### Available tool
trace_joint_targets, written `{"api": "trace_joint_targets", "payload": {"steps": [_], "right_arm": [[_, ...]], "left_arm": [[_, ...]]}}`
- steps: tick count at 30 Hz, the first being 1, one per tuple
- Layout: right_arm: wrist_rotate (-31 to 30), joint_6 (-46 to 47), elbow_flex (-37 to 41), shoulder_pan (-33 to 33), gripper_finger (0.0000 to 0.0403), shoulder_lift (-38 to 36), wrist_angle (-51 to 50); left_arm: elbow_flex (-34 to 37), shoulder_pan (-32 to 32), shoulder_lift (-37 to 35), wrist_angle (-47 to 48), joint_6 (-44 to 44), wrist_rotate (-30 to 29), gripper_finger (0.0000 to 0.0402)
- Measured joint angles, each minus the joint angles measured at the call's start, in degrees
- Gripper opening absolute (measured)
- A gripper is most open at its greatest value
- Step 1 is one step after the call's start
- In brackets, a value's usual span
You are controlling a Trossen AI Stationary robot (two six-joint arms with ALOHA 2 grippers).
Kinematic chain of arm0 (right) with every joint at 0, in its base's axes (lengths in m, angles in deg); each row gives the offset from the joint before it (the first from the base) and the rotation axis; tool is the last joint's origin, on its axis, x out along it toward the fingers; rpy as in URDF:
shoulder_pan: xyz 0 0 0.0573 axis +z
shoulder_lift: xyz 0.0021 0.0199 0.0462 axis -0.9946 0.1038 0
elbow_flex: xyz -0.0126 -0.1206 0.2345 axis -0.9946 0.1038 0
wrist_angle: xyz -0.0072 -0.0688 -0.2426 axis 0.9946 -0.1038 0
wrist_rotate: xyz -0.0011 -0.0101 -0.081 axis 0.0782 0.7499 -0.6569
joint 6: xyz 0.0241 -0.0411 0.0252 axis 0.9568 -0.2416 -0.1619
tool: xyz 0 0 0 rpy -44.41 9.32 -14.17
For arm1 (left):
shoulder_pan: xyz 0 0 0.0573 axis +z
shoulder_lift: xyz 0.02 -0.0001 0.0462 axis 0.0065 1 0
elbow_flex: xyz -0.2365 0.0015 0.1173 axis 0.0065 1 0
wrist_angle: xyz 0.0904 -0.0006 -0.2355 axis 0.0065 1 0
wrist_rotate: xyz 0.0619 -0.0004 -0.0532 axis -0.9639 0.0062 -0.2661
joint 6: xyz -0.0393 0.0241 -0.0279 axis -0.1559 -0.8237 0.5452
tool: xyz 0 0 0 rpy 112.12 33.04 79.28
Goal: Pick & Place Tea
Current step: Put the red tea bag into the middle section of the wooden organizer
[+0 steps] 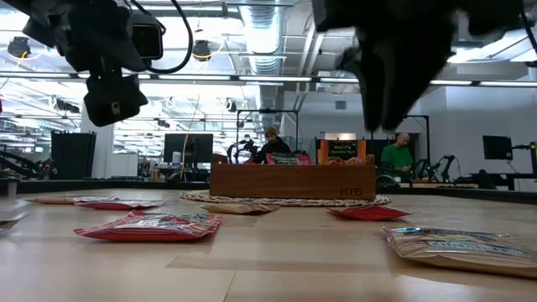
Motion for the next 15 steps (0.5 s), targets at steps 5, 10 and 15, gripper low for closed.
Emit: {"api": "trace_joint_targets", "payload": {"steps": [5, 10, 15], "right_arm": [[0.7, 1.4, 4.6, -2.3, 0.0127, 0.0, 7.6], [4.1, 0.6, 5.8, -4.6, 0.0127, 0.0, 9.8], [6.9, 0.6, 7.4, -5.6, 0.0128, 0.0, 13.3]], "left_arm": [[0.0, 0.0, 0.0, 1.8, 0.0, 0.0, 0.0177], [0.0, 0.0, 0.0, 2.6, 0.0, 0.0, 0.0177], [0.0, 0.0, 0.0, 3.0, 0.0, 0.0, 0.0177]]}}
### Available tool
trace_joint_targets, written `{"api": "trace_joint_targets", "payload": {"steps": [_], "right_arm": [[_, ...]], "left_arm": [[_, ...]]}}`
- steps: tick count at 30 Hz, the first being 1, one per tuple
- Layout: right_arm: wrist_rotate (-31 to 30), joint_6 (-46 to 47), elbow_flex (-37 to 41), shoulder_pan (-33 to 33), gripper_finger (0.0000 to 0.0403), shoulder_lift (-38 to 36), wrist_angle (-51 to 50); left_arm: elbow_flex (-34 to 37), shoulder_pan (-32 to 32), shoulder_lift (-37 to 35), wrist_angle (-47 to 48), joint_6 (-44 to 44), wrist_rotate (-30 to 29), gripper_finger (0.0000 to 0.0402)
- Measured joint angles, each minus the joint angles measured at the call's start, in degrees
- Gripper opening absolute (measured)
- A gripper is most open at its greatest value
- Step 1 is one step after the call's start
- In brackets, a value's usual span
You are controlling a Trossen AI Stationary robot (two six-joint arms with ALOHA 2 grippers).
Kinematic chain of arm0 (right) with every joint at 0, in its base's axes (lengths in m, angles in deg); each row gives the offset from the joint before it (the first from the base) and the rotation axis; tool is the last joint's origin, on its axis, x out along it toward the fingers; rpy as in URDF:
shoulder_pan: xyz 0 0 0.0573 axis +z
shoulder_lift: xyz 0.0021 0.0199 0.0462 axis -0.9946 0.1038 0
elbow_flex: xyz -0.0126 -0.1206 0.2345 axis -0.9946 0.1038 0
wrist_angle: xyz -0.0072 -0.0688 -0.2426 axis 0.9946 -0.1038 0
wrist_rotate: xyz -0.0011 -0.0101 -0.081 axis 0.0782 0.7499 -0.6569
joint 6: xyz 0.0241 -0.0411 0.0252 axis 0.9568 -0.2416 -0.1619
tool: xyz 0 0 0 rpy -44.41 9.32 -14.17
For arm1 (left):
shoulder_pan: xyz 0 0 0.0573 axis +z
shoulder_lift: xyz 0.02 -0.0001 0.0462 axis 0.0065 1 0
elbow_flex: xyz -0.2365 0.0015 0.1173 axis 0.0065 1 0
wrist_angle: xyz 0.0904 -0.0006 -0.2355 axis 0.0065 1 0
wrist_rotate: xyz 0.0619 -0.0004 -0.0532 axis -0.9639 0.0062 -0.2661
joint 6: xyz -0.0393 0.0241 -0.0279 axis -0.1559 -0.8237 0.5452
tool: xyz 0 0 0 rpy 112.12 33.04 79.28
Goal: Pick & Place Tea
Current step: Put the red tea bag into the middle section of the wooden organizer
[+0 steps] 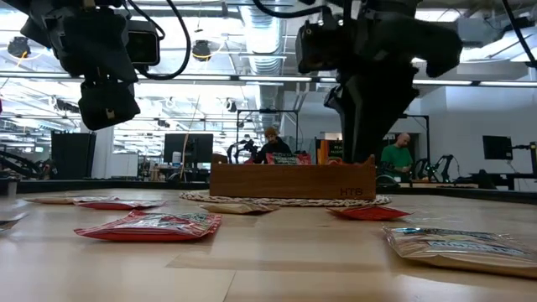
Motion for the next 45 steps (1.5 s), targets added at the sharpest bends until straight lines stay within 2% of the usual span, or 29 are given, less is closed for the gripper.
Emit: {"api": "trace_joint_targets", "payload": {"steps": [13, 23, 29, 33, 38, 45], "right_arm": [[-0.2, 0.5, 4.7, -1.1, 0.0131, 0.0, 5.3], [-0.4, 0.5, 6.6, -1.7, 0.0168, 0.1, 7.6], [1.9, 0.6, 6.0, -2.1, 0.0194, 6.8, 9.2], [1.7, 3.5, 5.7, -2.0, 0.0200, 8.2, 8.9], [1.2, 4.3, 6.0, -2.0, 0.0184, 7.5, 9.2], [0.5, 4.6, 6.3, -2.6, 0.0112, 5.0, 9.4]], "left_arm": [[0.0, 0.0, 0.0, 0.0, 0.0, -0.4, 0.0177], [0.0, 0.0, 0.0, 0.0, 0.0, -1.2, 0.0177], [0.0, 0.0, 0.0, 0.3, 0.0, -1.5, 0.0177], [0.0, 0.0, 0.0, 0.6, 0.1, -1.5, 0.0177], [0.0, 0.0, 0.0, 0.5, 0.1, -1.5, 0.0177], [0.0, 0.0, 0.0, 0.5, 0.1, -1.5, 0.0177]]}}
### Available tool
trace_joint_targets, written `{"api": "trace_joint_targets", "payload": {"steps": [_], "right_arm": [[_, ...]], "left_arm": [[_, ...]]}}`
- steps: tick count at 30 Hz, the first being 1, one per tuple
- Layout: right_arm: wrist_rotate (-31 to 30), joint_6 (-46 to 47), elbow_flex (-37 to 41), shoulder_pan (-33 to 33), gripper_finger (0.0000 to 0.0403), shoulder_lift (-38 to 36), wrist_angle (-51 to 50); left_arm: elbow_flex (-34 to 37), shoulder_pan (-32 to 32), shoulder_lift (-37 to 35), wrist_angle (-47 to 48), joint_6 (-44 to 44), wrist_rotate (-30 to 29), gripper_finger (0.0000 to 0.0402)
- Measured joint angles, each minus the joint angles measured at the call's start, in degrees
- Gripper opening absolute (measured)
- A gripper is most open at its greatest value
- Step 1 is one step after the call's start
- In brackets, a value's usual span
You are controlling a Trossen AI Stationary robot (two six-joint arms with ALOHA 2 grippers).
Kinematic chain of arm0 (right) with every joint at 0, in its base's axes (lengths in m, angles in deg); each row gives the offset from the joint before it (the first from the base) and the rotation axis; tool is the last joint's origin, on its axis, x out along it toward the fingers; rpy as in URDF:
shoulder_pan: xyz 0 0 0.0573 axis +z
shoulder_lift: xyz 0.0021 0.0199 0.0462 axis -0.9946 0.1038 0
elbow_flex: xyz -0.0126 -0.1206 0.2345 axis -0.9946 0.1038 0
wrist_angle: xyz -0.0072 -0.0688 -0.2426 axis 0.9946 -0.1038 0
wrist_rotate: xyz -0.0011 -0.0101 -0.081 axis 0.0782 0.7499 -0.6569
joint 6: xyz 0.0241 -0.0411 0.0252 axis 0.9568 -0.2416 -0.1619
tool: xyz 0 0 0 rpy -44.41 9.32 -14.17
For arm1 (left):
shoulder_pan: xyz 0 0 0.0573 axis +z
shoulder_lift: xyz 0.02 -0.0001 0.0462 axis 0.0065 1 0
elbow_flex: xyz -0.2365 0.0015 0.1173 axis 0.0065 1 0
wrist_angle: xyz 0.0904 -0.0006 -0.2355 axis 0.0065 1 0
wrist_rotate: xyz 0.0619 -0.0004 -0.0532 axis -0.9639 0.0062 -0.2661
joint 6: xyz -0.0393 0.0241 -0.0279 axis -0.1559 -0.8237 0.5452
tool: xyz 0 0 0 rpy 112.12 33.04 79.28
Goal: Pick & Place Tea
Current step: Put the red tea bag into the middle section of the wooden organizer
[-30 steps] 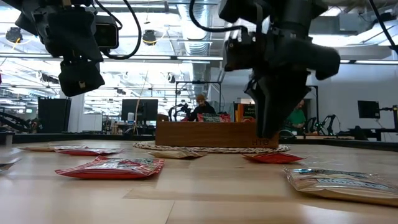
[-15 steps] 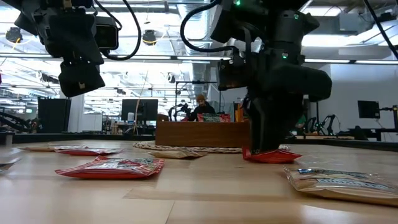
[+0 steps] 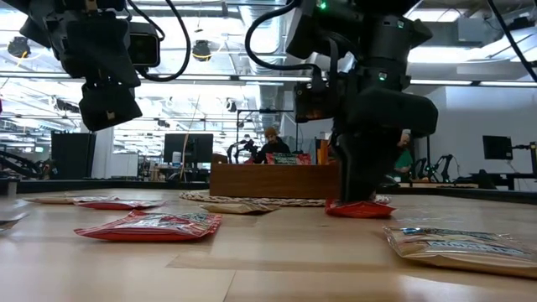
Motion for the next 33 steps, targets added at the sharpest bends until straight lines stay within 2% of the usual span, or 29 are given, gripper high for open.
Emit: {"api": "trace_joint_targets", "payload": {"steps": [5, 12, 16, 19, 25, 30, 33], "right_arm": [[1.4, 0.0, -0.1, -0.2, 0.0058, 0.0, -0.6], [2.5, 1.0, -1.6, 0.2, 0.0008, 0.1, -4.1], [2.2, 0.0, -3.9, 1.4, 0.0004, 0.2, -7.0], [-0.4, -0.2, -6.8, 2.7, 0.0004, 0.2, -11.8], [-10.8, -0.7, -13.8, 5.9, 0.0002, 0.1, -20.6], [-24.8, -2.9, -20.1, 7.4, 0.0001, 0.0, -24.4], [-35.6, -4.7, -22.8, 7.2, 0.0001, 0.0, -24.4]], "left_arm": [[0.0, 0.0, 0.0, 0.0, 0.0, 0.0, 0.0177], [0.0, 0.0, 0.0, 0.0, 0.0, 0.0, 0.0177], [0.0, 0.0, 0.0, 0.0, 0.0, 0.0, 0.0177], [0.0, 0.0, 0.0, 0.0, 0.0, 0.0, 0.0177], [0.0, 0.0, 0.0, 0.0, 0.0, 0.0, 0.0177], [0.0, 0.0, 0.0, 0.0, -0.1, -0.1, 0.0177], [0.0, 0.0, 0.0, 0.0, -0.2, -0.8, 0.0177]]}}
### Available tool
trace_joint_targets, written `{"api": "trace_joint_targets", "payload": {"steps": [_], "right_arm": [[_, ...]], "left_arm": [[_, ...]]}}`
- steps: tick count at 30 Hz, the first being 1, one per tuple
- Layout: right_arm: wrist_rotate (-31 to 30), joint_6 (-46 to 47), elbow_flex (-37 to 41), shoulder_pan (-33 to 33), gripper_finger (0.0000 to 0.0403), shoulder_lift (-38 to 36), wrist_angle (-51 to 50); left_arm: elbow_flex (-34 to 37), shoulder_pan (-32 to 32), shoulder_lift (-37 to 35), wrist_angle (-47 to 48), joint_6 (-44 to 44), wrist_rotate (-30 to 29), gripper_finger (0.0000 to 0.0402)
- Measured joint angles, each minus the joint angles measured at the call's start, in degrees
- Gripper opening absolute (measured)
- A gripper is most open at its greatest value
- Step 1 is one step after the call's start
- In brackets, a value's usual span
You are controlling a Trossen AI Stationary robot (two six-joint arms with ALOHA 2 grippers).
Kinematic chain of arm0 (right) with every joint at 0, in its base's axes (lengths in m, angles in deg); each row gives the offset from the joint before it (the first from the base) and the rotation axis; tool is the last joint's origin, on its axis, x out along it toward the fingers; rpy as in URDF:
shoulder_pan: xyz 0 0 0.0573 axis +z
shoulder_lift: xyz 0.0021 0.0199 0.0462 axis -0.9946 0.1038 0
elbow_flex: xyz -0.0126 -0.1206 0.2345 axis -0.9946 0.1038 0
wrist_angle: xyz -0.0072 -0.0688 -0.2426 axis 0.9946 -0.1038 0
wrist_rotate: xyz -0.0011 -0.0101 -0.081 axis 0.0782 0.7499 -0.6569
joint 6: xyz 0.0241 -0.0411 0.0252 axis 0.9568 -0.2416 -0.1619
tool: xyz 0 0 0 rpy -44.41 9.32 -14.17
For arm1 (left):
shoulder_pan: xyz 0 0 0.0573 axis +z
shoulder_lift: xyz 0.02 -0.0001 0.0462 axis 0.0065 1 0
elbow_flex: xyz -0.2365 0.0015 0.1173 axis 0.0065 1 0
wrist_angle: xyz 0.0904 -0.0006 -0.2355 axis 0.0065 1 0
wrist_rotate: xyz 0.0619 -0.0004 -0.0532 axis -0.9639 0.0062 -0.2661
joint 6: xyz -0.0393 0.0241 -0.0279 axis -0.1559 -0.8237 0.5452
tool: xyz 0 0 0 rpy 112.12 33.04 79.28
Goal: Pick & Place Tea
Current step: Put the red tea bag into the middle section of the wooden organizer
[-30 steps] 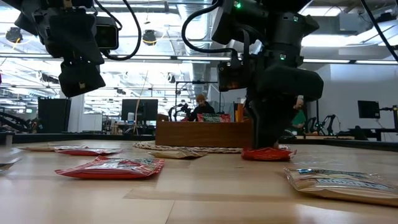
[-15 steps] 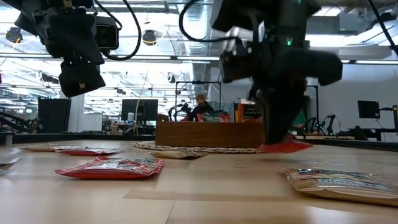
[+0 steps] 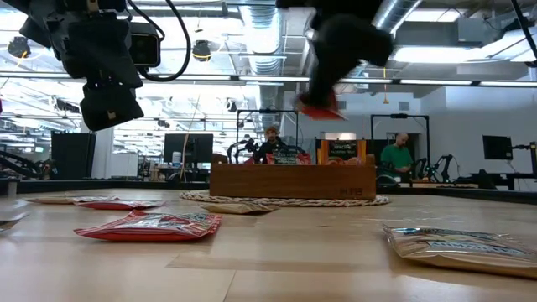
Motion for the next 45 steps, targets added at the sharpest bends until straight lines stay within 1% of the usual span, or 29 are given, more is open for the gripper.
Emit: {"api": "trace_joint_targets", "payload": {"steps": [2, 4, 12, 15, 17, 19, 22, 24, 34, 45], "right_arm": [[-6.4, -0.7, -1.0, -0.8, 0.0001, -0.1, 0.6], [-9.6, -1.6, -1.2, -2.0, 0.0001, -0.1, 1.6], [-15.6, -2.1, -1.1, -8.7, 0.0001, 0.8, 3.4], [-17.0, -2.5, -0.5, -10.6, 0.0001, 1.3, 6.1], [-17.0, -5.7, 0.3, -11.1, 0.0001, 1.8, 5.9], [-18.6, -9.1, 0.9, -11.0, 0.0001, 2.4, 9.1], [-20.7, -10.5, 1.5, -10.2, 0.0001, 3.0, 9.1], [-21.3, -10.4, 1.1, -9.7, 0.0001, 4.0, 11.7], [-21.0, -10.2, 1.2, -9.2, 0.0001, 8.2, 11.1], [-20.0, -5.9, 1.2, -10.1, 0.0001, 8.2, 9.5]], "left_arm": [[0.0, 0.0, 0.0, 0.0, 0.0, -0.2, 0.0177], [0.0, 0.0, 0.0, 0.0, 0.0, -0.3, 0.0177], [0.0, 0.0, 0.0, 0.0, -0.1, -0.7, 0.0177], [0.0, 0.0, 0.0, 0.0, -1.0, -0.7, 0.0177], [0.0, 0.0, 0.0, 0.0, -1.2, -0.7, 0.0177], [0.0, 0.0, 0.0, 0.0, -1.2, -0.9, 0.0177], [0.0, 0.0, 0.0, 0.0, -1.4, -1.2, 0.0177], [0.0, 0.0, 0.0, 0.0, -1.4, -1.2, 0.0177], [0.0, 0.0, 0.0, 0.0, -1.4, -1.3, 0.0177], [0.0, 0.0, 0.0, -0.2, -1.3, -1.3, 0.0177]]}}
